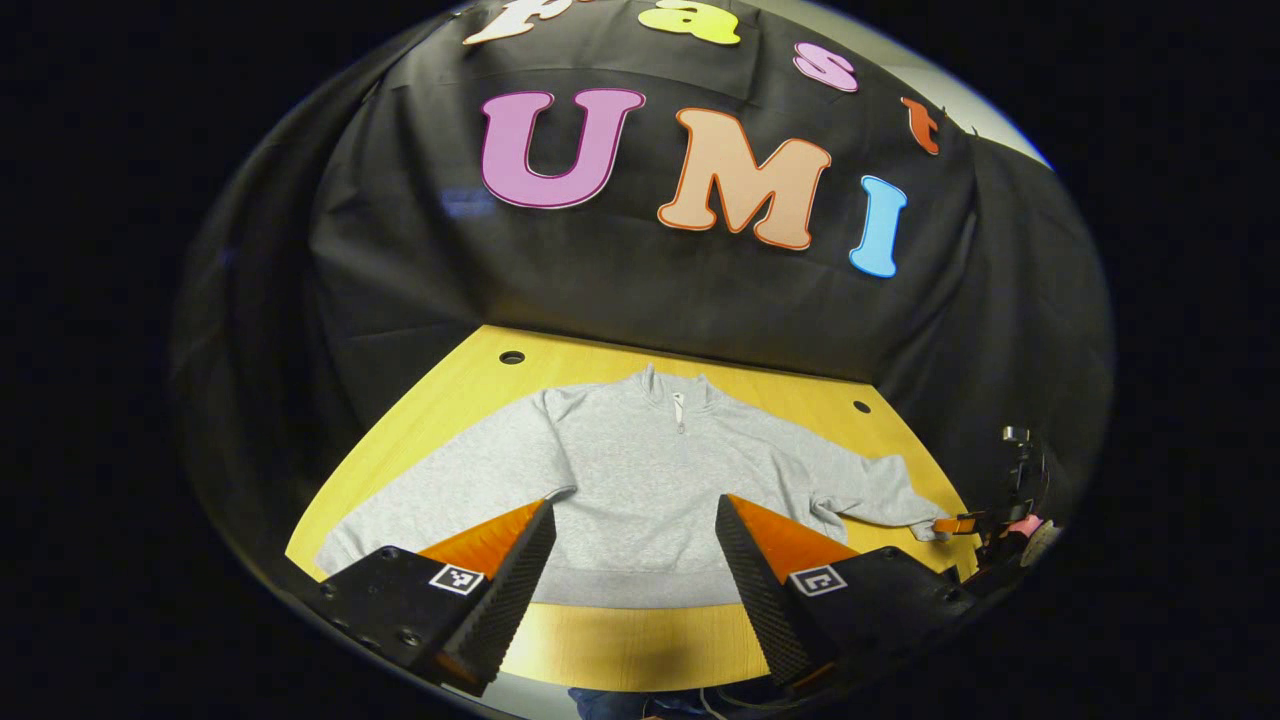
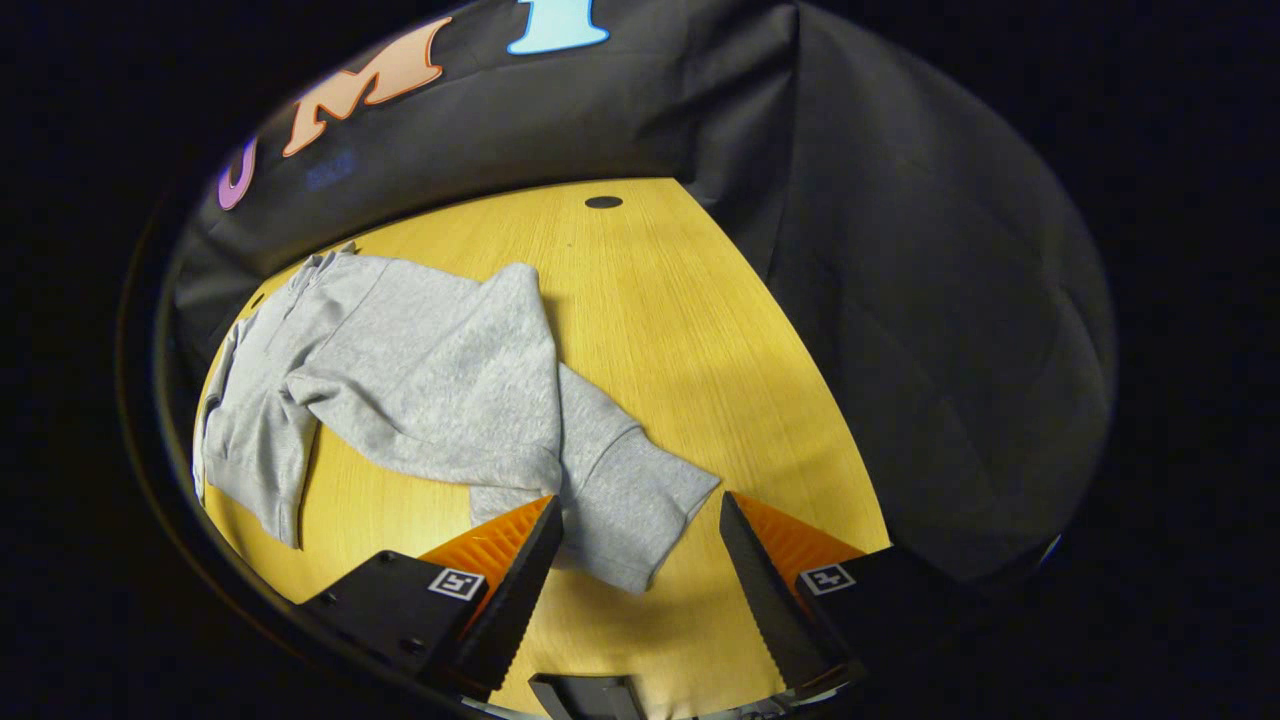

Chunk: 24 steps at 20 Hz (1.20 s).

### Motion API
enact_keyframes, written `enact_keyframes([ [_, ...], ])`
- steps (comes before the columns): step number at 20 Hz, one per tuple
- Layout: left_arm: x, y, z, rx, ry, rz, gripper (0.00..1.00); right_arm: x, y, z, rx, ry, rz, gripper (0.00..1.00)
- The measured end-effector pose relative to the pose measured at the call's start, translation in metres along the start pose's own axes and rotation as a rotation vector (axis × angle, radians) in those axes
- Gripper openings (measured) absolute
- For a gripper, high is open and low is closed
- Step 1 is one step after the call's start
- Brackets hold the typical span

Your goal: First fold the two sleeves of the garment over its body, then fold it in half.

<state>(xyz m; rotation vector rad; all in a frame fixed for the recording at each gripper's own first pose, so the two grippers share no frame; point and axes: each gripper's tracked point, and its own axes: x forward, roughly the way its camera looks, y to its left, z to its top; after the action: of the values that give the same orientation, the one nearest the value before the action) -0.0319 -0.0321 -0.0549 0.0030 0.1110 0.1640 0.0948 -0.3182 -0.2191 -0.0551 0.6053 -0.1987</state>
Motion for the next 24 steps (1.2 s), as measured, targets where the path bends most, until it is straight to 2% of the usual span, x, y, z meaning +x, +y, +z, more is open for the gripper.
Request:
enact_keyframes([
  [4, -0.003, -0.004, -0.005, -0.008, 0.010, 0.016, 0.94, 0.006, 0.007, -0.002, 0.016, 0.026, 0.062, 0.94],
  [6, -0.005, -0.011, -0.009, -0.008, 0.012, 0.014, 0.94, 0.007, 0.010, -0.004, 0.037, 0.032, 0.085, 0.80],
  [9, -0.006, -0.018, -0.018, -0.003, 0.024, 0.011, 0.94, 0.006, 0.010, -0.007, 0.039, 0.034, 0.097, 0.70],
  [10, -0.008, -0.021, -0.020, -0.004, 0.026, 0.008, 0.94, 0.008, 0.011, -0.006, 0.036, 0.029, 0.099, 0.59],
  [12, -0.008, -0.024, -0.023, -0.008, 0.026, 0.006, 0.94, 0.009, 0.015, -0.008, 0.031, 0.030, 0.119, 0.53],
  [14, -0.009, -0.027, -0.025, -0.016, 0.026, 0.005, 0.94, 0.009, 0.015, -0.006, 0.047, 0.019, 0.112, 0.22],
  [15, -0.010, -0.029, -0.025, -0.019, 0.024, 0.004, 0.94, 0.007, 0.016, -0.009, 0.065, 0.021, 0.112, 0.20],
  [16, -0.010, -0.029, -0.025, -0.022, 0.022, 0.002, 0.94, 0.006, 0.016, -0.008, 0.072, 0.020, 0.106, 0.13],
  [17, -0.010, -0.028, -0.026, -0.025, 0.021, 0.001, 0.94, 0.007, 0.017, -0.010, 0.070, 0.019, 0.105, 0.14],
  [19, -0.010, -0.027, -0.028, -0.032, 0.022, -0.002, 0.94, 0.005, 0.017, -0.009, 0.066, 0.017, 0.098, 0.07],
  [22, -0.009, -0.025, -0.030, -0.039, 0.016, -0.008, 0.94, 0.001, 0.022, -0.010, 0.105, 0.031, 0.105, 0.07],
  [24, -0.009, -0.023, -0.030, -0.040, 0.018, -0.015, 0.94, 0.000, 0.025, -0.011, 0.090, 0.017, 0.095, 0.03],
])
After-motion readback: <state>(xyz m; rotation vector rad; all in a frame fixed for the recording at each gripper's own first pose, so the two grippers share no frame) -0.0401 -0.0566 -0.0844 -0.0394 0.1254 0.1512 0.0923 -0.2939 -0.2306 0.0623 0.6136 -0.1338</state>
